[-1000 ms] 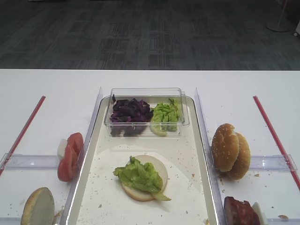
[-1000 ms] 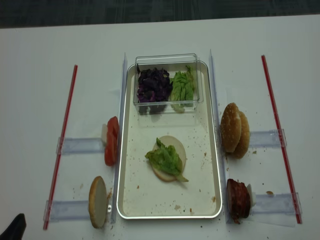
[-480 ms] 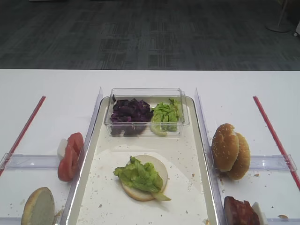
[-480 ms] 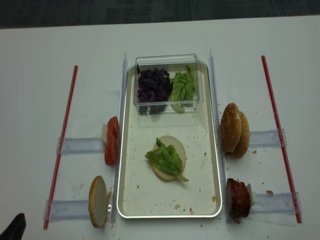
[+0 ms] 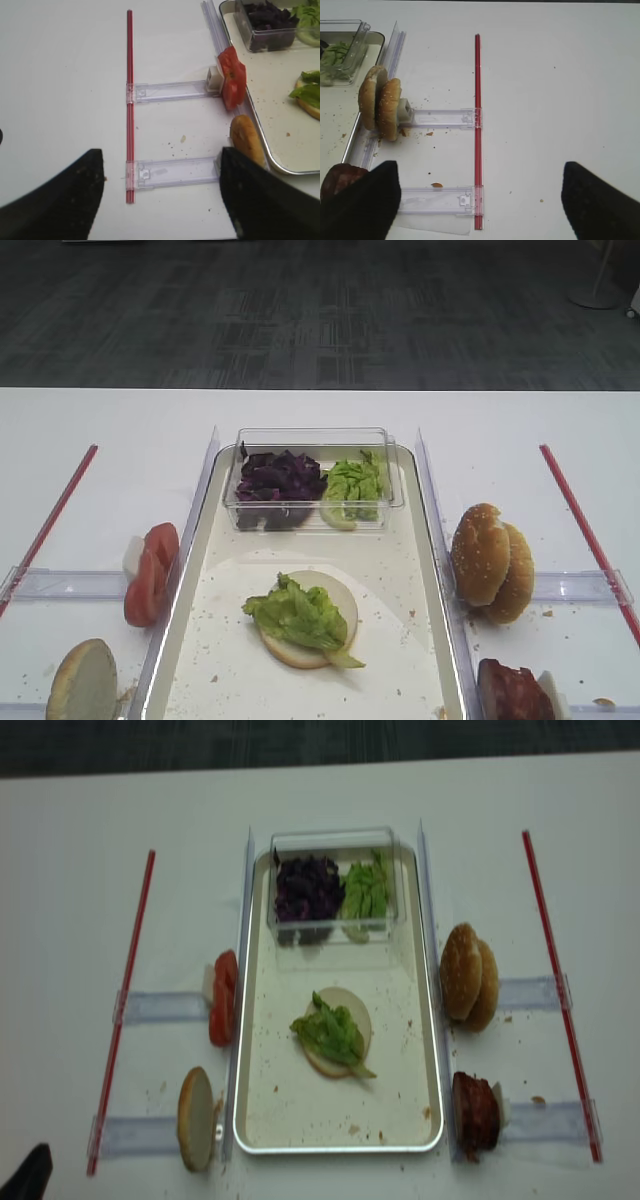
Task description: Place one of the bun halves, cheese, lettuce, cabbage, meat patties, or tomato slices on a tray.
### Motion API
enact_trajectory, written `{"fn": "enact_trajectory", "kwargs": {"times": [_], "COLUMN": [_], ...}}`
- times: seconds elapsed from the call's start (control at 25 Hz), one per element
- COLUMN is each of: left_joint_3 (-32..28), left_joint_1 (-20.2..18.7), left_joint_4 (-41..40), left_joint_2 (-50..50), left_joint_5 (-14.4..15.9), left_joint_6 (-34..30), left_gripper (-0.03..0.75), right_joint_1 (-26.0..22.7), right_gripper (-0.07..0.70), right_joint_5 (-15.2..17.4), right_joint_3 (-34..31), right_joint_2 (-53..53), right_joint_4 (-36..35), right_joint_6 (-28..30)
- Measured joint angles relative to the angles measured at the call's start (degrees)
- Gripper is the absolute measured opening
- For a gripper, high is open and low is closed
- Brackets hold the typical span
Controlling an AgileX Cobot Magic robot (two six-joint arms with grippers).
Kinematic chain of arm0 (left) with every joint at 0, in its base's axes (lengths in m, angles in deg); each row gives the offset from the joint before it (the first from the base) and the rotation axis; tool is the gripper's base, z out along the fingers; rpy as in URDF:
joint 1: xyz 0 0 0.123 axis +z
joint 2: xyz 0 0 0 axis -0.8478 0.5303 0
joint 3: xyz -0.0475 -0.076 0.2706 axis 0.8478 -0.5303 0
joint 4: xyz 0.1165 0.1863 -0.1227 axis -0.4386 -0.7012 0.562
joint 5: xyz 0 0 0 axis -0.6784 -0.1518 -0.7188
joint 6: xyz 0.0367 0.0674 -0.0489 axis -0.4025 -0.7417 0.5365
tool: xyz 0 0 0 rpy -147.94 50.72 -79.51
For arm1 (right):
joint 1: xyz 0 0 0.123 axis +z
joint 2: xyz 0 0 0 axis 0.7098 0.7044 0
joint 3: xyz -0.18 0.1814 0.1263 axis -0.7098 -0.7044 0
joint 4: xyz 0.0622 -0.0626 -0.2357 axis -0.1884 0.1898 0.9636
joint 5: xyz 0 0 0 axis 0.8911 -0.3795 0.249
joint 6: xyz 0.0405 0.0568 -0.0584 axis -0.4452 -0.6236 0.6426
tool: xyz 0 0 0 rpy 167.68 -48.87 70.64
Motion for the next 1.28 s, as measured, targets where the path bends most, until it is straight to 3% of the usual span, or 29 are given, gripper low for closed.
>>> {"fn": "enact_trajectory", "kwargs": {"times": [0.52,1.28], "left_joint_3": [0.0,0.0], "left_joint_1": [0.0,0.0], "left_joint_4": [0.0,0.0], "left_joint_2": [0.0,0.0], "left_joint_5": [0.0,0.0], "left_joint_6": [0.0,0.0], "left_gripper": [0.454,0.454], "right_joint_1": [1.0,1.1], "right_gripper": [0.663,0.576], "right_joint_5": [0.0,0.0], "right_joint_3": [0.0,0.0], "right_joint_2": [0.0,0.0], "right_joint_4": [0.0,0.0], "right_joint_6": [-0.1,-0.3]}}
